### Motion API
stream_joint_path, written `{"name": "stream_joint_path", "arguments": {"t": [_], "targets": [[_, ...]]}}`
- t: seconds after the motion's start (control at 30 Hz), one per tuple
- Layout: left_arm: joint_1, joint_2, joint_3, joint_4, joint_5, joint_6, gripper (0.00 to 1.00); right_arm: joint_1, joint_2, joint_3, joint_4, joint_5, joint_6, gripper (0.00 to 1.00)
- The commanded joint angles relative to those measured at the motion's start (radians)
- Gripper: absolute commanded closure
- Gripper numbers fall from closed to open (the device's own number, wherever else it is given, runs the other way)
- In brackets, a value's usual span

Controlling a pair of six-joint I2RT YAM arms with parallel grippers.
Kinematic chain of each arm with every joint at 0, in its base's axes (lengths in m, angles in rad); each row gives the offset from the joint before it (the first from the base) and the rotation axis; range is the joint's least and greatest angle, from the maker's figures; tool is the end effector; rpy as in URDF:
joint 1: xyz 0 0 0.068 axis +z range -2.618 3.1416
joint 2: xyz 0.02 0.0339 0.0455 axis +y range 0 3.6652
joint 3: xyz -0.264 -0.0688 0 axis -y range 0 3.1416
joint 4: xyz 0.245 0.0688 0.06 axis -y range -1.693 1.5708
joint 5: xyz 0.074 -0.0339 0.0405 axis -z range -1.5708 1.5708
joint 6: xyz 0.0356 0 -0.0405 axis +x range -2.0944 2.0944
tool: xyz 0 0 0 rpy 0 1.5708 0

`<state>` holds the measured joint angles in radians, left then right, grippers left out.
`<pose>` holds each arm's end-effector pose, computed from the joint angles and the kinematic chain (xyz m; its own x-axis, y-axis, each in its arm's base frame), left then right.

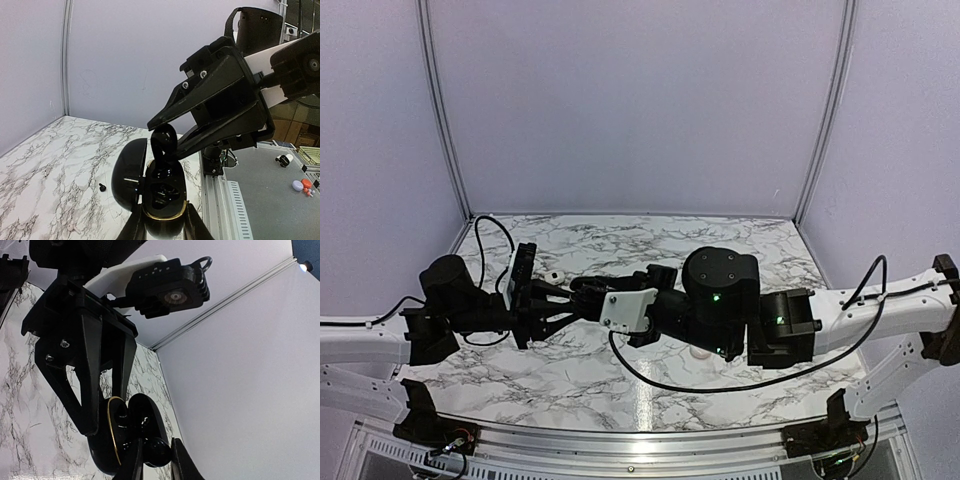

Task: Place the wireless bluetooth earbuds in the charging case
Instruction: Insert the right earbud into the right side groove of the charging case.

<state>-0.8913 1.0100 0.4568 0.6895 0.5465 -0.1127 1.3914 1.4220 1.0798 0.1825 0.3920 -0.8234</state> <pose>0.1258 -0.1851 0.2736 -0.0263 -0.1204 -0.9924 0.9915 0.1236 -0.0413 0.0736 0.3295 0.3319 0.5983 -0.4995 -0.6265 -0.5932 0.2496 -0.7654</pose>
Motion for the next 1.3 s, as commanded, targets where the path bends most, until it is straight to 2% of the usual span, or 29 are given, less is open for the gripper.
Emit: {"name": "stream_joint_path", "arguments": {"t": [0.0, 0.23, 0.5, 0.8, 1.07, 1.27], "targets": [[-0.004, -0.034, 0.023, 0.042, -0.011, 0.0, 1.0, 0.005, 0.0, -0.011, -0.029, -0.006, 0.014, 0.88], [-0.004, -0.036, 0.023, 0.042, -0.015, 0.001, 1.0, 0.005, -0.005, -0.011, -0.035, -0.012, 0.021, 0.85], [-0.002, -0.045, 0.016, 0.042, -0.033, 0.0, 1.0, 0.005, -0.015, -0.015, -0.035, -0.009, 0.033, 0.88], [-0.002, -0.04, 0.024, 0.041, -0.029, 0.004, 1.0, 0.006, -0.017, -0.001, -0.087, -0.097, 0.03, 0.87], [-0.002, -0.052, 0.02, 0.041, -0.036, 0.004, 1.0, 0.006, -0.005, 0.007, -0.083, -0.063, 0.037, 0.85], [-0.001, -0.054, 0.017, 0.039, -0.043, 0.011, 1.0, 0.005, -0.001, -0.006, -0.034, 0.031, 0.014, 0.9]]}}
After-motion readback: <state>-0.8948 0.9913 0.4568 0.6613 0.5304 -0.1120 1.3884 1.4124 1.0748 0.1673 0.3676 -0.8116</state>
